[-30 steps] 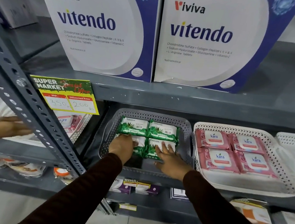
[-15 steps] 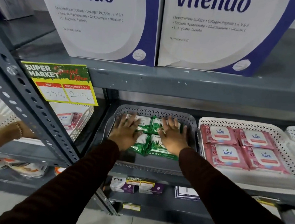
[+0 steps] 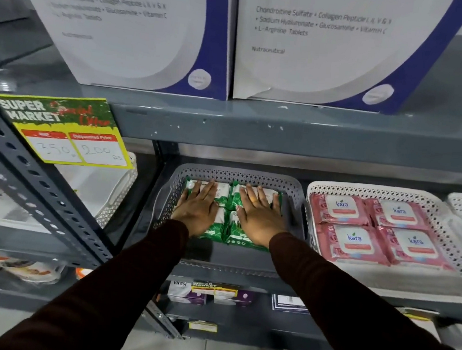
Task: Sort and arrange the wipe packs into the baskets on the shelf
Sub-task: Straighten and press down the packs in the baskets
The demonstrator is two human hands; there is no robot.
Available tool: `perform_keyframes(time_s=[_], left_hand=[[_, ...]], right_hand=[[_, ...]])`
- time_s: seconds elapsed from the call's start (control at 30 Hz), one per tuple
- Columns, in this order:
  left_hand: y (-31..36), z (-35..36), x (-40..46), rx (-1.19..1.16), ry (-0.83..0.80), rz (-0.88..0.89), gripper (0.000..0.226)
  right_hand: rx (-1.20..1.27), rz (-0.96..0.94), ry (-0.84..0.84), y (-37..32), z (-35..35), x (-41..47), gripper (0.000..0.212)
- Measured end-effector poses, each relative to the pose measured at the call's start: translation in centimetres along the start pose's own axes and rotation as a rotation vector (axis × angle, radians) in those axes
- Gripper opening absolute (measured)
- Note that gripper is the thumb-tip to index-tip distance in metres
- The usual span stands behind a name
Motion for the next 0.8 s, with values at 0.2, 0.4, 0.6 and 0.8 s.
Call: perform_keyframes(time_s=[0.2, 0.4, 0.6, 0.8], left_hand=[[-0.1, -0.4, 0.6, 0.096, -0.046, -0.080, 0.061], [13.0, -3.9, 1.7, -0.031, 0.394, 0.130, 0.043], [28.5, -0.1, 6.5, -0.093, 0.299, 0.361, 0.058], [30.1, 4.5, 10.9, 0.082, 0.094, 0.120, 0.061]], right_hand=[[0.029, -0.003, -0.036, -0.5, -0.6, 0.0, 0.063], [0.461, -0.074, 0.365, 6.7, -10.0, -5.2, 0.055], [0.211, 0.256, 0.291, 28.8, -9.1, -7.3, 0.061], [0.074, 0.236, 0.100, 35.9, -6.7, -5.1, 0.060]])
Point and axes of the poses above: each hand's wrist, its own x-axis towards the middle knuckle, its own z-axis out of the palm, y = z × x, the point moved 6 cm from there along x, towards the middle knuckle, and after that the axes turned 11 degrees about z, right-handed, at the moved point
